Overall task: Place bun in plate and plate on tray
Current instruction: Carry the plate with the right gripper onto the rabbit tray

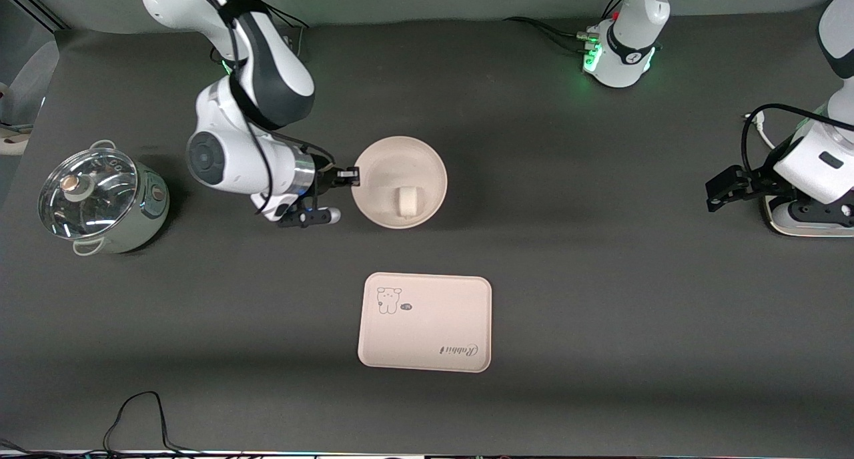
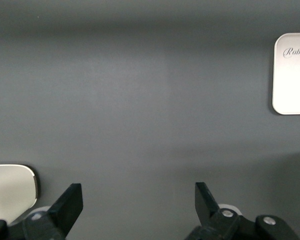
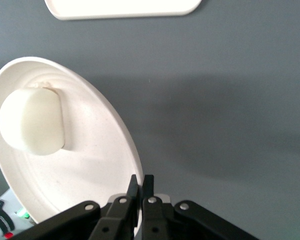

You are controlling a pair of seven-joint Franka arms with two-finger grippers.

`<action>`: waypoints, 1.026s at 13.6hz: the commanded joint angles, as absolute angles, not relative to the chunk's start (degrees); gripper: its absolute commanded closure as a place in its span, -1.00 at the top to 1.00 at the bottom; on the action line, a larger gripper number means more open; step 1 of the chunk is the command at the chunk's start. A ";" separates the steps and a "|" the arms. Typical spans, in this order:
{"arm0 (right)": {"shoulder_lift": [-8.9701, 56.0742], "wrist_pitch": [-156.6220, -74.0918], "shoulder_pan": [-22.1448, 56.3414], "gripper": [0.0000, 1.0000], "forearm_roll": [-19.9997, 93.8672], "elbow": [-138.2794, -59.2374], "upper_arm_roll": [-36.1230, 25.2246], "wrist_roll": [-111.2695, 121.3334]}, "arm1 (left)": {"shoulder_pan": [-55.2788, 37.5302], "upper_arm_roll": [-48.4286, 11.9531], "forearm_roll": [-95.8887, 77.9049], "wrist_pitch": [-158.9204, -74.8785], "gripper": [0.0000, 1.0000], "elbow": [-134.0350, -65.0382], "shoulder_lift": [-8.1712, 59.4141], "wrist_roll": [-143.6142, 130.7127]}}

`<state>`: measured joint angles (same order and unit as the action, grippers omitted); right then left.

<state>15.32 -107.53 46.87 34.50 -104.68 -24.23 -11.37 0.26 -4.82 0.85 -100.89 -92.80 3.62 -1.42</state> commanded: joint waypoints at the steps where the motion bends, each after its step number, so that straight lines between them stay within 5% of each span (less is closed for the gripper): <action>1: 22.30 -100.74 42.73 -1.00 33.57 -91.54 -24.35 -12.74 | -0.18 -4.66 0.44 -101.34 1.00 -92.11 3.87 -2.29; 8: 42.77 -97.81 33.23 -1.00 40.52 -63.31 -23.82 -15.29 | -0.09 -4.66 0.35 -101.69 1.00 -92.11 3.96 -1.58; 14: 53.78 -117.39 33.05 -1.00 44.82 -62.57 -19.88 -15.38 | -0.09 -4.66 0.44 -101.69 1.00 -92.20 3.96 -1.58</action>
